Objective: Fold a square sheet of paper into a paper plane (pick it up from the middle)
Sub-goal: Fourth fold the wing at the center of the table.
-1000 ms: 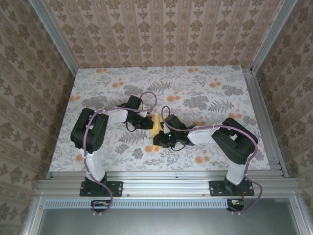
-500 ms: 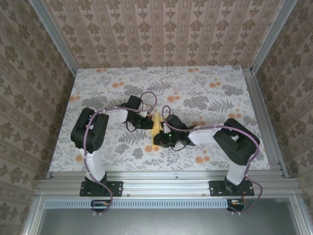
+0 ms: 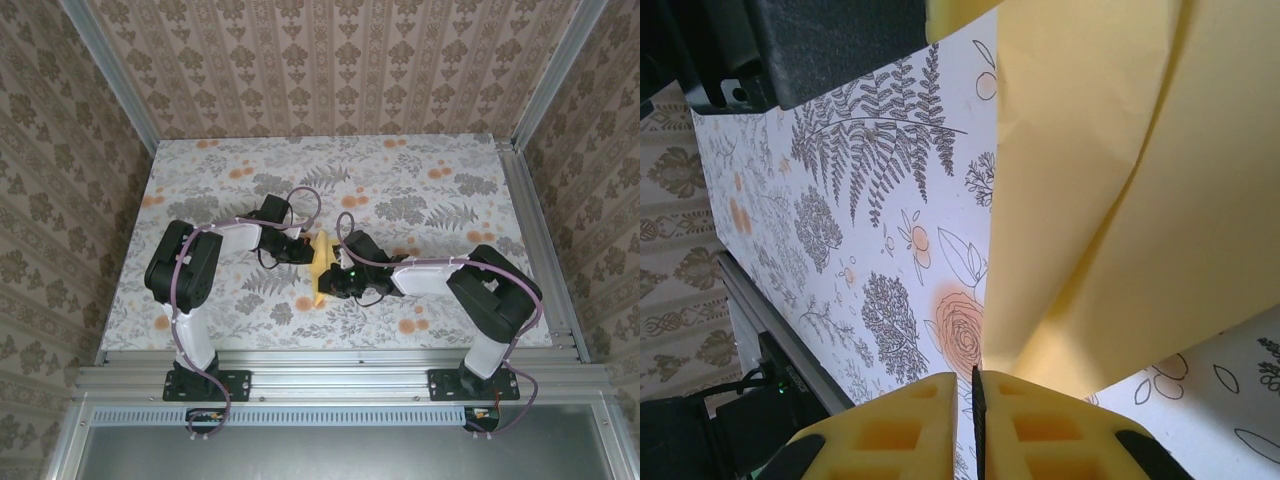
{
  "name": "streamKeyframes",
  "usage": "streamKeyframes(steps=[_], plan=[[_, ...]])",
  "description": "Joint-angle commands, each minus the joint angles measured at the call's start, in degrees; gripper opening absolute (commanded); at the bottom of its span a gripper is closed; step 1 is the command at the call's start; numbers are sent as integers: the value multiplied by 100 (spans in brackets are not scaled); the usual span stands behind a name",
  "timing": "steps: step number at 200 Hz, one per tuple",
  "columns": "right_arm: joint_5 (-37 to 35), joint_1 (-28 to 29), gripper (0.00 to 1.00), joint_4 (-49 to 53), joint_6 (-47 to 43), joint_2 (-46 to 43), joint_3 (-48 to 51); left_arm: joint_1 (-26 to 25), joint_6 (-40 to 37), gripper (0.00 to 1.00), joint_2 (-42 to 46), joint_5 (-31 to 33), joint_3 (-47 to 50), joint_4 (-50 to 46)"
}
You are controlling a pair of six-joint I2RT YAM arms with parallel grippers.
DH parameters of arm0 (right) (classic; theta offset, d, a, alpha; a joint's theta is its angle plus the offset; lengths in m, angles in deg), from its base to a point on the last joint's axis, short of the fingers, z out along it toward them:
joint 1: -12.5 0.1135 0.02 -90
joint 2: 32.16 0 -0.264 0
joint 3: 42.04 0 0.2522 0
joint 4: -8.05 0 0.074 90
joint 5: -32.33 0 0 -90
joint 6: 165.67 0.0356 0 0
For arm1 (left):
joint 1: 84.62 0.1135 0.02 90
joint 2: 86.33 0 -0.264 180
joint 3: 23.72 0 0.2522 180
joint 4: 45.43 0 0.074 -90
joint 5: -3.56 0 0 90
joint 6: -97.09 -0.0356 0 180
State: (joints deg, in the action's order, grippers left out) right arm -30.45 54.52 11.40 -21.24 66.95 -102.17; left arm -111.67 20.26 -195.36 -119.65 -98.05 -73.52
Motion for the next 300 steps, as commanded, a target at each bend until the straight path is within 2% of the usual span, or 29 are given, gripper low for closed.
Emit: streamKeyframes(steps=[1, 76, 154, 194, 300], plan=[[18, -20, 16, -84, 29, 136, -34, -82, -209, 0, -470, 605, 165, -453], [226, -11, 15, -426, 142, 530, -268, -85, -208, 0, -496, 605, 160, -455], [195, -26, 15, -462, 155, 447, -260, -81, -216, 0, -505, 588, 139, -477], [64, -72, 15, -128, 9, 145, -236, -81, -218, 0, -522, 566, 147, -455], [281, -112, 15, -616, 206, 647, -283, -86, -227, 0, -549, 559, 145, -450]])
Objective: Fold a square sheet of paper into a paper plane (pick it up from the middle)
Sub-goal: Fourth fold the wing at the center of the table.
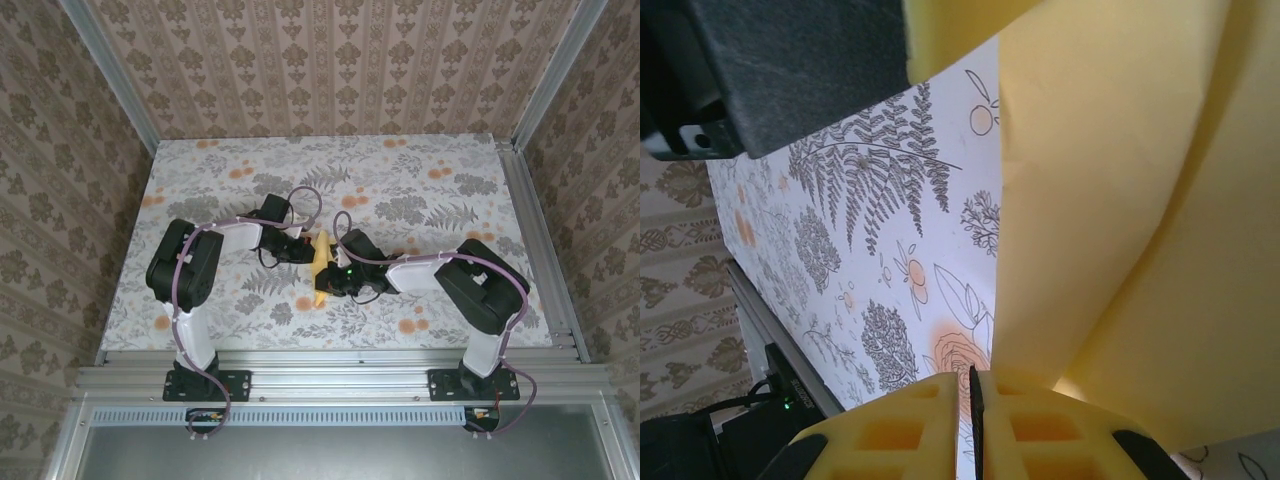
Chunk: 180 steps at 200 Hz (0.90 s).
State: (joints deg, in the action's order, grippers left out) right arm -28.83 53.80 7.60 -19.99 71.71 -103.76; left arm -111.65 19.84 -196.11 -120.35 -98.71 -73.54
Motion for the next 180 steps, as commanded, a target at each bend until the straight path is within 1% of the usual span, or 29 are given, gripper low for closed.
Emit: streamKeyframes(steps=[1, 180], plan=[[121, -33, 15, -242, 87, 178, -125, -86, -181, 0, -470, 626, 214, -447], [201, 71, 16, -312, 106, 536, -325, -83, -194, 0, -518, 625, 204, -470]])
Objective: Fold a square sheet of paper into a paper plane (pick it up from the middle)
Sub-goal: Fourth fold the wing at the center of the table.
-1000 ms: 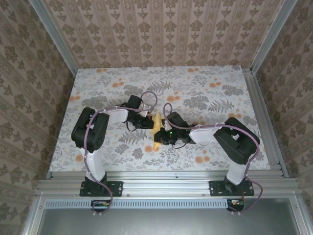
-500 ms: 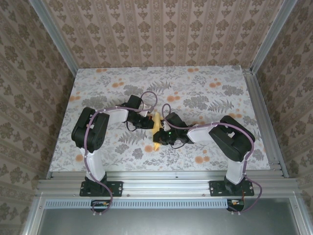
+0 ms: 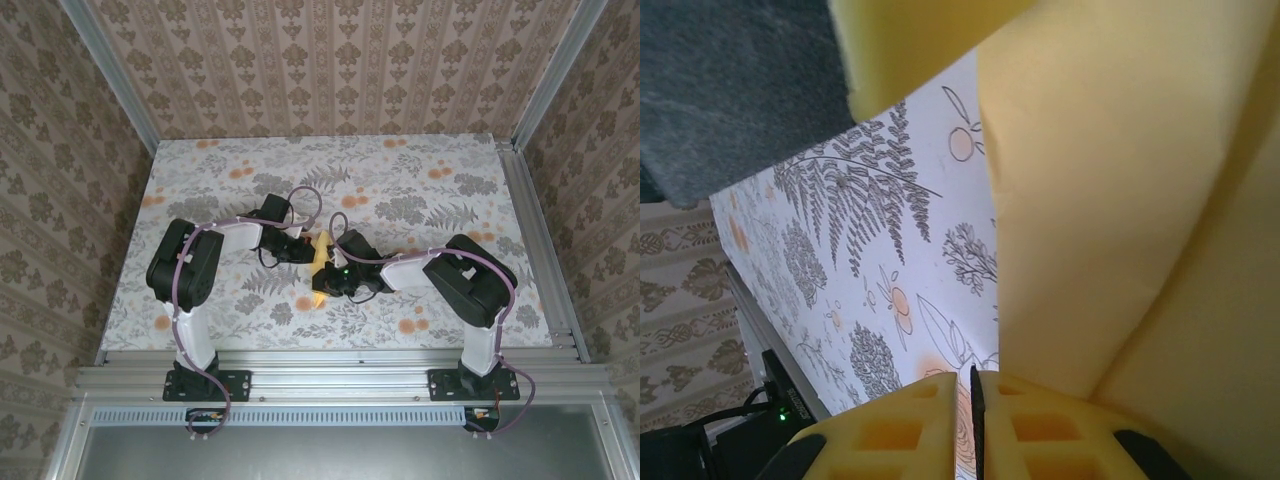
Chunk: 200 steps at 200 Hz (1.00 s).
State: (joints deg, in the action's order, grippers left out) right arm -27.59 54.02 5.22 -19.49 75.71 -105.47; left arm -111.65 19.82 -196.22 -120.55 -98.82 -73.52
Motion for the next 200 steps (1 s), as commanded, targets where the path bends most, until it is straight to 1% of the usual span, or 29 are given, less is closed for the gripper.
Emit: streamKeyframes(steps=[1, 137, 200], plan=[[76, 49, 16, -77, 58, 132, -156, -79, -192, 0, -507, 643, 217, -469], [59, 117, 16, 35, 25, 317, -372, -76, -186, 0, -551, 607, 214, -460], [-20, 146, 16, 321, -98, 392, -437, -77, -192, 0, -556, 606, 202, -473]])
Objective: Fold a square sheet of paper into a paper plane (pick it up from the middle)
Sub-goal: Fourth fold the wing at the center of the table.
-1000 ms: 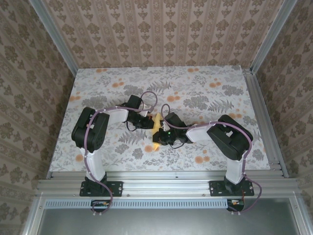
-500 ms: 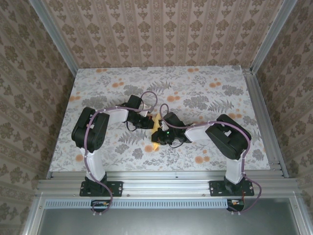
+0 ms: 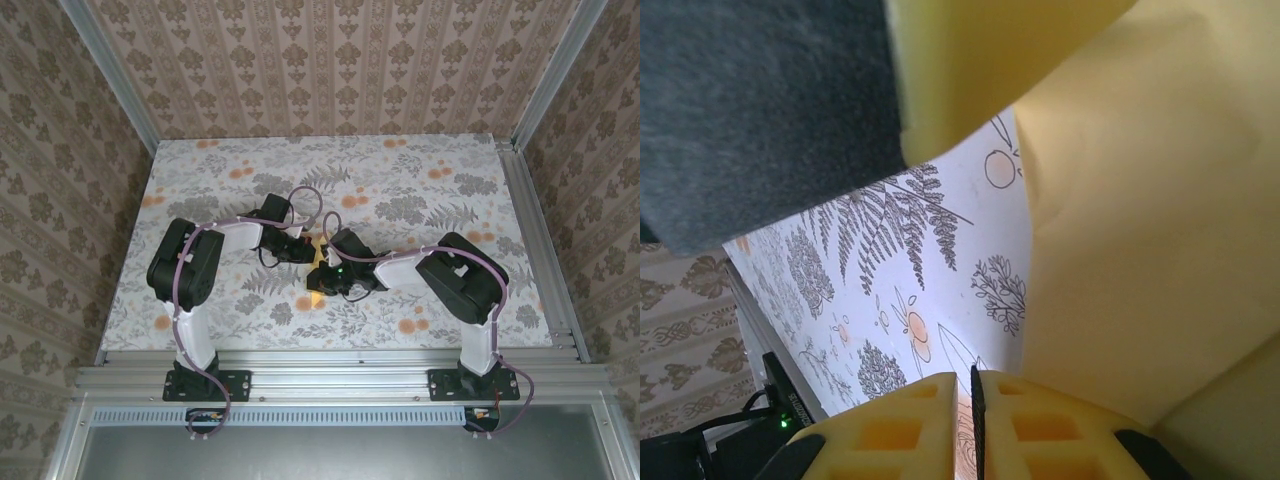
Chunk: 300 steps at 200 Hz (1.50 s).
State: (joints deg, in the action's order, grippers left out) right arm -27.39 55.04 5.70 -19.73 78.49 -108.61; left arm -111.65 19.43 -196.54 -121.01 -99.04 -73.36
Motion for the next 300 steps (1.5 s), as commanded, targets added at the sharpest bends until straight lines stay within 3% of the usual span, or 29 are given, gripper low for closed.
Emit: streamKeyframes(steps=[1, 106, 163, 232, 300], plan=[[-40, 44, 16, 279, -79, 115, -119, -80, -153, 0, -525, 652, 223, -489], [-271, 143, 16, 883, -293, 257, -142, -79, -173, 0, -533, 732, 200, -530], [-662, 215, 16, 1548, -624, 343, -191, -82, -2, 1, -266, 447, -31, -541], [-787, 253, 16, 1700, -735, 364, -156, -101, 139, 8, 403, 375, -666, -927], [-778, 260, 15, 1541, -753, 215, -21, -163, 515, 13, 772, -38, -351, -824]])
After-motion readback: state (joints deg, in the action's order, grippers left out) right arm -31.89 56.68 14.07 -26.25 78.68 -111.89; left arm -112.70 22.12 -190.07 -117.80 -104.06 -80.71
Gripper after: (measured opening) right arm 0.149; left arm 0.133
